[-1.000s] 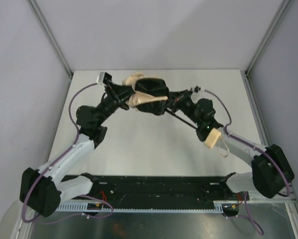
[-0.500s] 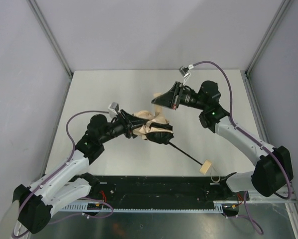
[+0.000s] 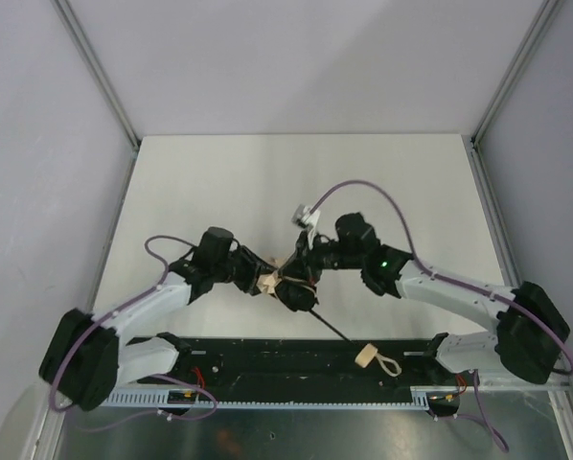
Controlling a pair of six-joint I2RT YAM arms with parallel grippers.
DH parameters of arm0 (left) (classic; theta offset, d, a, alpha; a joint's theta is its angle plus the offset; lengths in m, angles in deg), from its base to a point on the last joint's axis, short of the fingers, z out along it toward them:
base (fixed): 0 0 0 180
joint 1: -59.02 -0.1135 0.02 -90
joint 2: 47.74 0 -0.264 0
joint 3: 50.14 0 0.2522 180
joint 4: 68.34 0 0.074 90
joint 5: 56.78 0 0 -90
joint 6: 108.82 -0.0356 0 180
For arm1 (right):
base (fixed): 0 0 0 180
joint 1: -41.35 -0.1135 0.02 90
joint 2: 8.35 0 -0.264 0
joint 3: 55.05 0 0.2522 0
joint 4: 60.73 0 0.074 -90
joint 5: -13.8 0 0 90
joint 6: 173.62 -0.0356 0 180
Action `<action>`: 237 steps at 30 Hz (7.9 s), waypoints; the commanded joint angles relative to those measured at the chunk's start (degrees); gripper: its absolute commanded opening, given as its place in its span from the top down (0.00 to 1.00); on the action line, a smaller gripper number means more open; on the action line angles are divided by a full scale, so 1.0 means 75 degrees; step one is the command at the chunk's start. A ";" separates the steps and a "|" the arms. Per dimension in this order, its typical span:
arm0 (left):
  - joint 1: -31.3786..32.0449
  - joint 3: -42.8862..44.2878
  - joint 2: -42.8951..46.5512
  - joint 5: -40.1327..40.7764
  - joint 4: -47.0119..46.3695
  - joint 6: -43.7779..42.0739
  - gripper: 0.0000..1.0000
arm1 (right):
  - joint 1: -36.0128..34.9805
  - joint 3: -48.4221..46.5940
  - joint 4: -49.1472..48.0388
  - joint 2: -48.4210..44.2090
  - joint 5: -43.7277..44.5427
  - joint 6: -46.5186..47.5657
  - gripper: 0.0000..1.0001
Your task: Put away the umbrella
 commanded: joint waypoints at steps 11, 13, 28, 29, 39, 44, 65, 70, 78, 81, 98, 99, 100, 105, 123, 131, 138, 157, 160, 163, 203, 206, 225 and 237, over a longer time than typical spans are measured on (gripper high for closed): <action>-0.0348 0.0773 -0.2466 0.1422 0.2702 -0.1191 1.00 | -0.2133 0.0721 -0.2919 0.2719 0.1999 0.1809 1.00; -0.0344 0.0961 -0.2688 0.1542 0.2895 -0.1245 1.00 | -0.2278 0.0725 -0.2809 0.3048 0.2157 0.1969 1.00; -0.0658 0.2192 -0.3654 0.1473 0.3282 -0.1017 0.95 | -0.2127 0.1434 -0.2501 0.4398 0.3084 0.1622 1.00; -0.0701 0.2174 -0.3659 0.1454 0.3271 -0.1027 0.87 | -0.2094 0.1531 -0.2588 0.4430 0.3032 0.1607 1.00; -0.1186 0.1513 -0.2439 0.1601 0.2888 -0.1517 0.11 | -0.1588 0.2338 -0.3754 0.4835 0.2468 0.0951 1.00; -0.1366 0.1294 -0.1679 0.1599 0.2476 -0.2215 0.04 | -0.1078 0.2603 -0.4296 0.4882 0.2032 0.0692 1.00; 0.1887 0.0459 0.4360 0.3745 0.0721 -1.2789 0.11 | -0.0084 0.2648 -0.5405 0.5390 0.0238 -0.0173 1.00; 0.2888 -0.0823 0.4503 0.4423 -0.0046 -1.6639 0.15 | 0.0040 0.2647 -0.5374 0.5283 0.0147 -0.0161 1.00; 0.3228 -0.2367 0.4457 0.3697 -0.1687 -1.8569 0.01 | 0.0216 0.2648 -0.5471 0.5201 -0.0088 -0.0240 1.00; 0.3252 -0.2476 0.3894 0.3505 -0.2029 -1.8802 0.01 | 0.0223 0.2654 -0.5681 0.5352 -0.0201 -0.0374 1.00; 0.2667 -0.1172 0.0292 0.1684 -0.2452 -1.9698 0.01 | 0.0181 0.2826 -0.5957 0.5248 -0.0267 -0.0513 1.00; 0.2625 -0.1125 0.0084 0.1676 -0.2461 -1.9795 0.01 | 0.0191 0.2831 -0.5974 0.5254 -0.0273 -0.0526 1.00; 0.2598 -0.1096 -0.0103 0.1660 -0.2471 -1.9896 0.01 | 0.0202 0.2833 -0.5994 0.5251 -0.0287 -0.0539 1.00; 0.2387 -0.1016 -0.0822 0.1692 -0.2455 -2.0328 0.04 | 0.0296 0.2892 -0.6140 0.5264 -0.0339 -0.0610 1.00; 0.2548 -0.0203 -0.2272 0.1137 -0.1570 -2.0814 0.86 | 0.0687 0.2999 -0.6540 0.5025 -0.0816 -0.1148 1.00; 0.2883 0.0253 -0.1640 0.0568 0.0221 -2.0377 1.00 | 0.0829 0.2881 -0.6082 0.4347 -0.1085 -0.1659 1.00; 0.3115 0.0579 -0.1328 0.0046 0.1288 -1.9539 1.00 | 0.0900 0.2675 -0.5285 0.3736 -0.1312 -0.1591 1.00; 0.2977 0.0575 -0.1353 0.0295 0.0743 -1.8740 0.95 | 0.0338 0.2614 -0.5184 0.4988 -0.0217 -0.1535 1.00; 0.2792 0.0687 -0.0980 0.0433 0.0719 -1.8236 0.65 | 0.0360 0.2654 -0.5072 0.5158 0.0000 -0.1400 1.00; 0.2717 0.0641 -0.0439 0.0585 0.0718 -1.7593 0.34 | 0.0402 0.2659 -0.5186 0.5317 -0.0006 -0.1416 1.00; 0.2637 -0.0616 0.2706 0.5610 0.3234 0.3452 0.00 | 0.0285 0.2642 -0.5074 0.5222 0.0186 -0.1201 1.00; 0.2682 -0.0813 0.2616 0.5750 0.3232 0.3640 0.00 | 0.0295 0.2638 -0.5138 0.5271 0.0152 -0.1216 1.00; 0.2696 -0.0396 0.0098 0.5483 0.1411 0.3515 0.01 | 0.0198 0.2542 -0.4972 0.5271 0.0125 -0.1118 1.00; 0.2540 0.0359 -0.1779 0.5277 0.1323 0.3450 0.09 | 0.0149 0.2508 -0.4955 0.5306 0.0099 -0.1091 1.00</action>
